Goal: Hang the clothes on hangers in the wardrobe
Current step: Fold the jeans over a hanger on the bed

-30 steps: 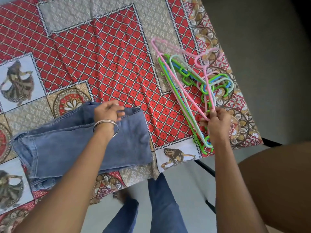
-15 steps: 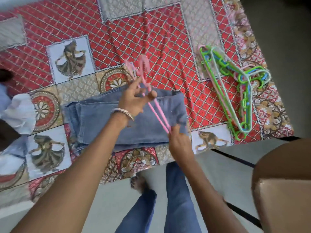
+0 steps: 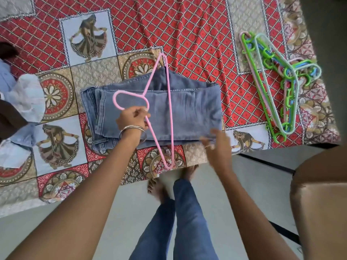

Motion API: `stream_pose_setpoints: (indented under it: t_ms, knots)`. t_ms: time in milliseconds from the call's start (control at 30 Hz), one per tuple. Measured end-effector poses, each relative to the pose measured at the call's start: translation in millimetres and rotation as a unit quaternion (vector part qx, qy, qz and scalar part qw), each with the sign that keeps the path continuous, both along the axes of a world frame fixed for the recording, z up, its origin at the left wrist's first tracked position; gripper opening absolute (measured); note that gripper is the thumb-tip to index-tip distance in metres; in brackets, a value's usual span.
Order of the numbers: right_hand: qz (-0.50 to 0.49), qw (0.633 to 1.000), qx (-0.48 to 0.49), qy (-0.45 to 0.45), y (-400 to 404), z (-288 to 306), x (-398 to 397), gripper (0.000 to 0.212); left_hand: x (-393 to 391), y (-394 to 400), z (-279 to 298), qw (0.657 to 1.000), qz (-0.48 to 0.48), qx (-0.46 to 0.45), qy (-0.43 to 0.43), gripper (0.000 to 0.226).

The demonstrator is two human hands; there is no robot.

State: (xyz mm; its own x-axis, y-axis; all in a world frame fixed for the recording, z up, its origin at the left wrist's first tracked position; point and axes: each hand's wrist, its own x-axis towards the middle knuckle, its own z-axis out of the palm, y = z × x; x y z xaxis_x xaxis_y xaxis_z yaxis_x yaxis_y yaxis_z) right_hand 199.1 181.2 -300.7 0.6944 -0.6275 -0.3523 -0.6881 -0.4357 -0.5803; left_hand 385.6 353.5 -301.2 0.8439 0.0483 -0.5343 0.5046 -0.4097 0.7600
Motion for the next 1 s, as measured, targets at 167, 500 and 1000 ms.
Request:
stream_pose_setpoints:
  t_ms: [167,500,1000]
  knots:
    - [-0.249,0.952,0.155,0.085,-34.9,-11.7,7.9,0.07,-15.9,17.2,-20.1,0.999,-0.011,0.022,-0.034,0.01]
    - [-0.263,0.906,0.332,0.025,-47.7,-7.8,23.7,0.032,-13.3,32.8,-15.8,0.961,-0.069,0.193,-0.183,0.019]
    - [0.395,0.911,0.035,0.116,89.1,-15.6,111.9,0.077,-5.7,44.7,-7.5,0.98,-0.058,0.107,-0.155,0.026]
